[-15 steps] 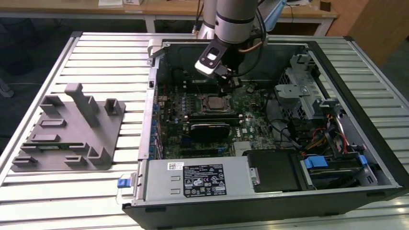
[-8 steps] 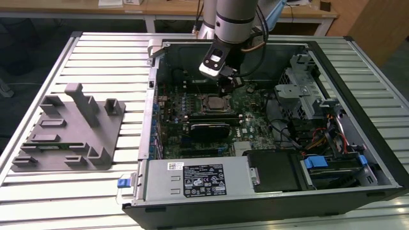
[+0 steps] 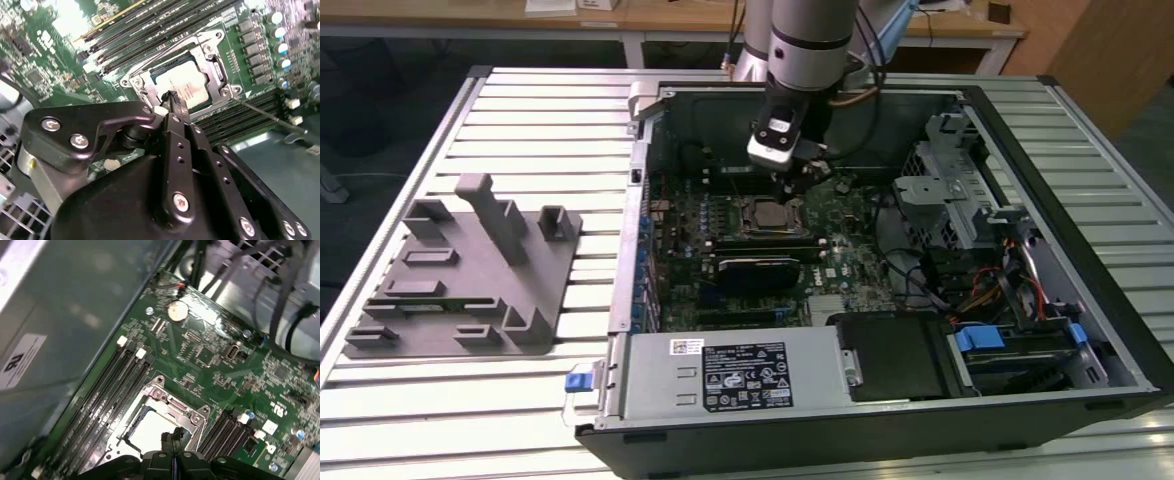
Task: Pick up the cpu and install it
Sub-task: 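Close the cpu cover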
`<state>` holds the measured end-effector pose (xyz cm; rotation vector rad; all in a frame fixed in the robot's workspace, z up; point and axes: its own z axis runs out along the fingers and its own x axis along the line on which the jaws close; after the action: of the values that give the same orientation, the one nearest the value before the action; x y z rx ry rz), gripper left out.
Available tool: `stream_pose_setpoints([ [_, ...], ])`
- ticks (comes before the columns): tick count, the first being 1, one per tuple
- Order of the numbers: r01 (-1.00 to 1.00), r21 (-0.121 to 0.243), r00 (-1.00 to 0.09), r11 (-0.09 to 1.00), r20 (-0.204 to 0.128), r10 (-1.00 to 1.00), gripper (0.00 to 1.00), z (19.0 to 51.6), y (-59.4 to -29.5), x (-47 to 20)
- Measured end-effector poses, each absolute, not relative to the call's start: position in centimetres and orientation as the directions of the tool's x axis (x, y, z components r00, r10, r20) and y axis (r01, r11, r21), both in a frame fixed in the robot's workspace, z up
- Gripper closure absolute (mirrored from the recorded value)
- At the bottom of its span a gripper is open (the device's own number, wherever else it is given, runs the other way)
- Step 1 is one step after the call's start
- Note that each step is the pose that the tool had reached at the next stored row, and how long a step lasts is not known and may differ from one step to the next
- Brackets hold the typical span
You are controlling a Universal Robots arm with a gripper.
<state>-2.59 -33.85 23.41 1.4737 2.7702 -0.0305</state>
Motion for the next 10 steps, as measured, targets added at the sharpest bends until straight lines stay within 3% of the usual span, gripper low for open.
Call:
stream_pose_setpoints([
  [10,0.714,-0.015,-0.7,0.7,-0.012,0.714,0.89,23.34,-33.85,-2.59],
])
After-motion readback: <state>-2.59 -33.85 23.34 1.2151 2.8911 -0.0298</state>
